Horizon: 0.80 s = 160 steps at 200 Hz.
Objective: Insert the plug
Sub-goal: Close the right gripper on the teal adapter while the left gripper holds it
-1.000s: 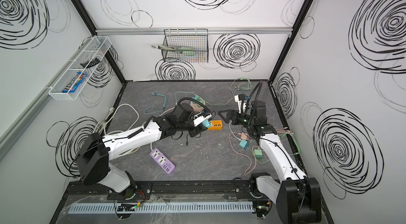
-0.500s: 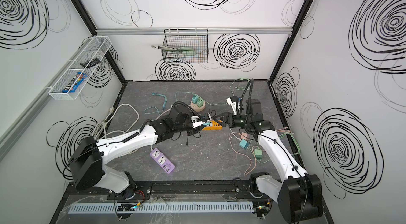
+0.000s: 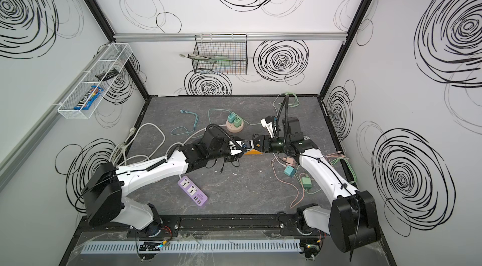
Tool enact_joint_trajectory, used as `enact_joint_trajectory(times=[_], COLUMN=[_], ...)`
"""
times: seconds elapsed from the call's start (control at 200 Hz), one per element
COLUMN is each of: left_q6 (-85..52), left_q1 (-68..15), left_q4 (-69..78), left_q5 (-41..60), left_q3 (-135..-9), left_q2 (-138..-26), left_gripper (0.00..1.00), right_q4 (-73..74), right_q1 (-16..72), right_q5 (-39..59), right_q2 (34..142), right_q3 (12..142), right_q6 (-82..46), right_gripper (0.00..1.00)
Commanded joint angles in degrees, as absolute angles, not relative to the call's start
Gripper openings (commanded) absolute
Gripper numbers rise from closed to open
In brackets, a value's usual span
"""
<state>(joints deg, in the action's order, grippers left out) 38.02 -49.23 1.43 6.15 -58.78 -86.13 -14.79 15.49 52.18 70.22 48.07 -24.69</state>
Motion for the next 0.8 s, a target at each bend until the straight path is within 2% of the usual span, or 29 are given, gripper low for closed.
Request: enact_joint_trajectory(times=[0.0,0.525,0.73,0.74,0.795], left_q6=[40.1,39.8,39.0,38.7,35.9], left_q1=[-49.4,-49.4,-49.5,-49.5,-49.4], left_q4=[5.9,7.5,6.7,6.8,7.0], left_q5=[6.3,5.1,4.9,4.7,3.6], left_q3=[-57.8,-57.5,-57.9,-57.9,-58.0], left_q2=[-84.5,-84.7,-85.2,-85.2,-85.2], left_gripper=[0.0,0.0,0.0,0.02,0.34], right_q4=[-16.0,-20.5,-19.2,-19.1,-18.5], right_q1=[15.8,16.9,16.8,16.8,16.7], right_q5=[54.6,56.6,57.3,57.2,55.7], right_q2=[71.2,75.1,74.6,74.6,74.2], right_q3=[50.2,52.1,52.3,52.2,52.2], right_q6=[-23.7,-20.3,-20.0,-20.0,-20.2], right_gripper=[0.45,0.37,0.12,0.11,0.06])
